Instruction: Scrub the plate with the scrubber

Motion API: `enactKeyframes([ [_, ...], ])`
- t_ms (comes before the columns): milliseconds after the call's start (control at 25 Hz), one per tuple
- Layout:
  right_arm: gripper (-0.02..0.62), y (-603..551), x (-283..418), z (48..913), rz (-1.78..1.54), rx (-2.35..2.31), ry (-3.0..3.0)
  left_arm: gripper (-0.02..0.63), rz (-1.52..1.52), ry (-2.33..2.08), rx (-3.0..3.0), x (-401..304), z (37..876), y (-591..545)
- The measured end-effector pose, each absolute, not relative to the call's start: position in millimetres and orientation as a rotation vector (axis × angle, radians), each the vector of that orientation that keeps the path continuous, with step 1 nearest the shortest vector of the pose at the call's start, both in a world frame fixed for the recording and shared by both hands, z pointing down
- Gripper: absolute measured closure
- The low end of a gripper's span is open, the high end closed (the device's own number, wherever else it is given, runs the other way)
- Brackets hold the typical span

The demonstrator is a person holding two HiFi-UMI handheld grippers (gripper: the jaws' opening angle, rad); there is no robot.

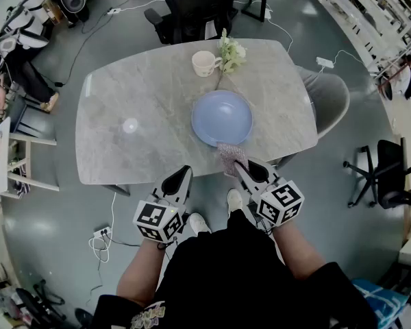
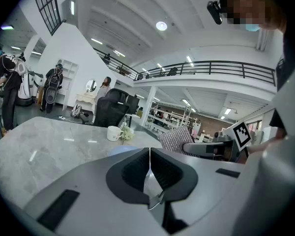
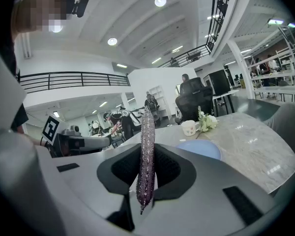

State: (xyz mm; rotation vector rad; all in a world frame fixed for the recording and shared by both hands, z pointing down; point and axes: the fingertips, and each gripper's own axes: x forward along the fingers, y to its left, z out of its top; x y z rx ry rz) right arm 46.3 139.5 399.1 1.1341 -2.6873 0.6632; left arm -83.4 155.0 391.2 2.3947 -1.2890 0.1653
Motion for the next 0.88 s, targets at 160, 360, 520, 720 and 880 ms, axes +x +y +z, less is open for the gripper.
enactKeyframes([
  [160,0.522,134,48,398,0.679,1.138,-2.700,0.583,0.171,-1.294,2.386,-83,393,151],
  [360,0.520,128,51,401,0.686,1.124,-2.709,0.583,0.205,-1.314,2.348,-84,404,145],
  [520,0.520,122,56,402,0.681,1.092,-2.714,0.583,0.220,-1.325,2.332,-79,409,139],
  [720,0.520,111,65,402,0.682,1.044,-2.725,0.583,0.224,-1.347,2.310,-68,410,133],
  [880,0.520,97,74,405,0.688,0.995,-2.734,0.583,0.230,-1.379,2.278,-59,414,124],
])
